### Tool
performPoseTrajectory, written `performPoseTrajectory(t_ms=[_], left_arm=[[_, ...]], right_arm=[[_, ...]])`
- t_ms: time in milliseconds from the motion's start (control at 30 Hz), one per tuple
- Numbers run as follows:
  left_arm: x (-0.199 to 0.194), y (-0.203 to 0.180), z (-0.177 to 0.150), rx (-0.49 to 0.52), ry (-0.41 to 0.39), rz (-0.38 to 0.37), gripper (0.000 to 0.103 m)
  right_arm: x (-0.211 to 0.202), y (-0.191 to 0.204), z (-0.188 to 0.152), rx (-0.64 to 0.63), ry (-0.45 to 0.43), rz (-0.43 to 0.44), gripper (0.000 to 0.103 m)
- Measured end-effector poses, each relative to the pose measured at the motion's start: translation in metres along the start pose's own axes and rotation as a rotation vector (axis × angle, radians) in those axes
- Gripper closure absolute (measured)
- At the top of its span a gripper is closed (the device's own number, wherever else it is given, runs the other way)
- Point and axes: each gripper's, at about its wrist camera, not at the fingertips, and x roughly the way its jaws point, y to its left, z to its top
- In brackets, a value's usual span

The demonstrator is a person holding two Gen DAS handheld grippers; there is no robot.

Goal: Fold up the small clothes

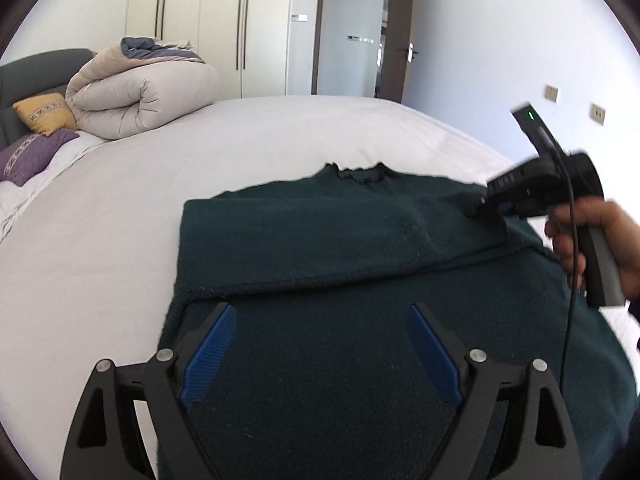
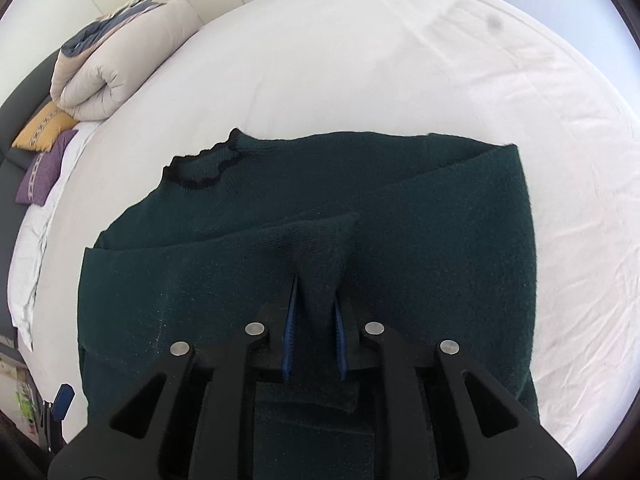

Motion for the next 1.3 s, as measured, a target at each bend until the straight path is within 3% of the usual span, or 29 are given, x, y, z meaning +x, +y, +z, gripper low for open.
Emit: performPoseTrajectory(t_ms=[67, 100, 200, 300, 333, 467, 500, 567, 633, 667, 767, 833, 900, 1033, 1167, 1200, 1267, 1300], left_arm=[[0.0, 0.023, 0.022, -0.052, -0.012, -0.008, 0.016], [0.005, 0.035, 0.034, -0.074, -0.01, -0.007, 0.025], [0.028, 0.072, 0.068, -0.131, 0.038, -0.017, 0.064], [0.062, 0.099, 0.089, -0.169, 0.104, -0.032, 0.089], [0.072, 0.104, 0.091, -0.167, 0.12, -0.024, 0.092], [0.122, 0.12, 0.087, -0.192, 0.244, -0.059, 0.091], [0.134, 0.122, 0.082, -0.197, 0.275, -0.056, 0.091], [0.156, 0.126, 0.066, -0.205, 0.326, -0.054, 0.091], [0.154, 0.13, 0.056, -0.217, 0.272, -0.078, 0.091], [0.152, 0.131, 0.054, -0.225, 0.262, -0.082, 0.091], [0.144, 0.139, 0.055, -0.272, 0.264, -0.116, 0.091], [0.137, 0.153, 0.062, -0.361, 0.24, -0.199, 0.092], [0.139, 0.164, 0.073, -0.381, 0.22, -0.165, 0.092], [0.169, 0.163, 0.072, -0.328, 0.291, -0.131, 0.091], [0.151, 0.149, 0.065, -0.281, 0.258, -0.077, 0.088], [0.143, 0.145, 0.061, -0.269, 0.253, -0.067, 0.082], [0.125, 0.13, 0.052, -0.199, 0.245, -0.048, 0.06], [0.116, 0.121, 0.046, -0.151, 0.262, -0.025, 0.031]], right_arm=[[-0.01, -0.011, -0.002, 0.055, -0.038, -0.005, 0.086], [-0.016, -0.017, -0.003, 0.08, -0.058, -0.013, 0.086], [-0.033, -0.034, -0.003, 0.171, -0.109, 0.012, 0.086], [-0.044, -0.036, -0.002, 0.197, -0.142, 0.152, 0.086], [-0.042, -0.031, -0.001, 0.188, -0.128, 0.23, 0.086], [-0.019, -0.001, 0.0, 0.092, -0.048, 0.413, 0.086], [-0.011, 0.003, 0.001, 0.078, -0.03, 0.428, 0.086], [0.015, 0.0, 0.002, 0.101, 0.02, 0.379, 0.086], [0.046, -0.018, -0.001, 0.176, 0.073, 0.371, 0.092], [0.052, -0.026, -0.002, 0.201, 0.054, 0.408, 0.102], [0.062, -0.04, -0.005, 0.218, 0.04, 0.464, 0.103], [0.066, -0.041, -0.006, 0.196, 0.037, 0.484, 0.103], [0.071, -0.041, -0.006, 0.199, 0.036, 0.498, 0.103], [0.075, -0.04, -0.003, 0.218, 0.039, 0.521, 0.103], [0.068, -0.041, -0.006, 0.216, 0.034, 0.519, 0.103], [0.061, -0.041, -0.009, 0.211, 0.033, 0.506, 0.103], [0.051, -0.041, -0.015, 0.204, 0.026, 0.486, 0.103], [0.043, -0.045, -0.022, 0.207, 0.02, 0.489, 0.101]])
